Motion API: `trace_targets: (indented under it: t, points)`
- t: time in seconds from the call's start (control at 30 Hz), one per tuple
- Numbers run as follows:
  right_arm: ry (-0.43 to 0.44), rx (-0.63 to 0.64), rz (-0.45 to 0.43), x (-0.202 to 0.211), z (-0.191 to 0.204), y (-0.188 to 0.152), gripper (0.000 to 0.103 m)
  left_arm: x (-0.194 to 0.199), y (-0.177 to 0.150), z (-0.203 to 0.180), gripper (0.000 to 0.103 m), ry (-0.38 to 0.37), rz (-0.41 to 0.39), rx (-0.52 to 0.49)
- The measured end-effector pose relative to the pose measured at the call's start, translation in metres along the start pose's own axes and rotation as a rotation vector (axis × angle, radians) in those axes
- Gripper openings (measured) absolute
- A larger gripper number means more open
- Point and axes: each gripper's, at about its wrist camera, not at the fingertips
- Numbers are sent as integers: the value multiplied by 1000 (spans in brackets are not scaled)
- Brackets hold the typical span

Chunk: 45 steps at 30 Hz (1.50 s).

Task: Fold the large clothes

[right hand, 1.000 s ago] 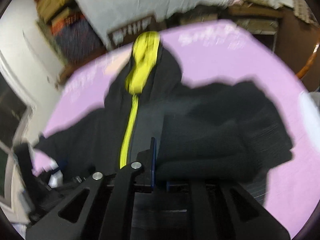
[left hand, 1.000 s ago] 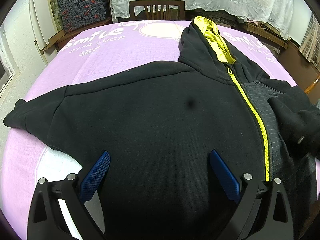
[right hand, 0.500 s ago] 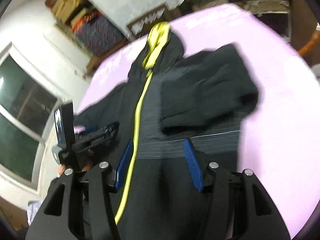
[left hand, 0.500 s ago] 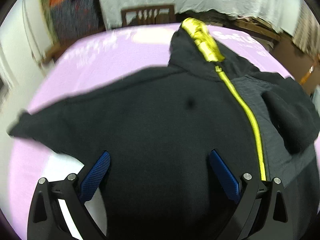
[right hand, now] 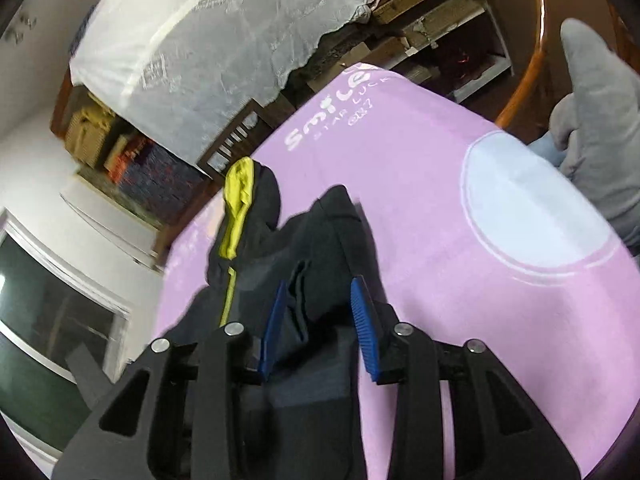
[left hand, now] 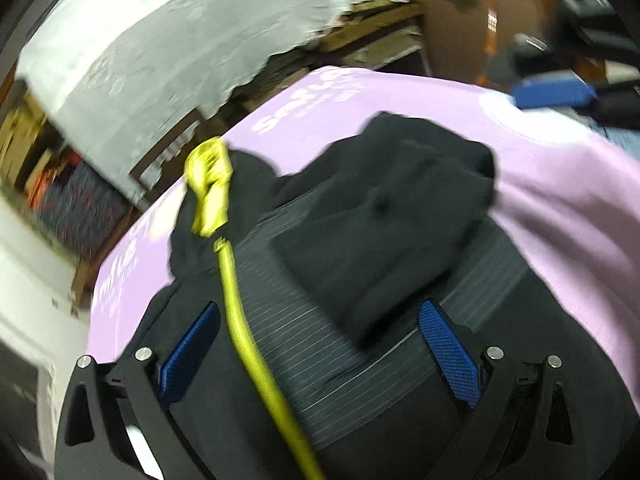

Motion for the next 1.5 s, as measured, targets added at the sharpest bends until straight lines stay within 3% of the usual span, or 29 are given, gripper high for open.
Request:
trace_targets:
  t: [0.1, 0.17, 0.23, 0.37, 0.43, 0.53, 0.63, 0.73, 0.8, 0.9, 1.0, 1.2, 1.3, 1.4, 1.5]
  points:
    - [4, 27, -58, -1, -9, 0, 34, -6, 11, -20, 100, 11, -16, -59]
    - [-57, 35, -53, -5, -14, -1, 34, -9, 19, -28, 100, 19, -32, -61]
    - [-1, -16, -32, -6, -23, 3, 34, -13, 28, -24, 96, -17, -39, -16]
    - [-3, -10, -24, -6, -23, 1, 34, -21, 42, 0, 67, -183, -18, 108]
    - [4, 5, -18, -8, -17, -1, 34, -24, 45, 9, 46, -249, -1, 153]
    - [8, 18, -14, -8, -14, -3, 34, -28, 46, 18, 37, -316, 11, 205]
    - [8, 28, -8, -11, -12, -5, 34, -27, 43, 25, 28, -323, 5, 238]
    - [-9, 69, 3, -17, -6, -6, 33, -18, 39, 44, 26, -298, -29, 291]
    - [-33, 113, 7, -24, 1, -8, 23, -8, 35, 65, 26, -268, -59, 340]
    - [-67, 173, 9, -30, 10, -12, 16, 6, 25, 100, 26, -220, -92, 423]
    - [-103, 220, 7, -33, 15, -16, 16, 11, 2, 137, 25, -111, -108, 492]
    - [-164, 289, 70, -54, 20, -28, 16, -28, -61, 172, 26, -68, 35, 605]
    - [-189, 300, 129, -66, 18, -34, 16, -49, -97, 179, 26, -117, 116, 679]
    - [-224, 326, 139, -69, 18, -37, 16, -46, -102, 189, 34, -136, 106, 711]
    - [-257, 348, 81, -60, 20, -35, 16, -32, -99, 196, 55, -80, 69, 714]
Point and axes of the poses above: each gripper's, at about its wrist camera, not at the fingertips, and x roughly against the way its jaws point, z to its left, y to its top
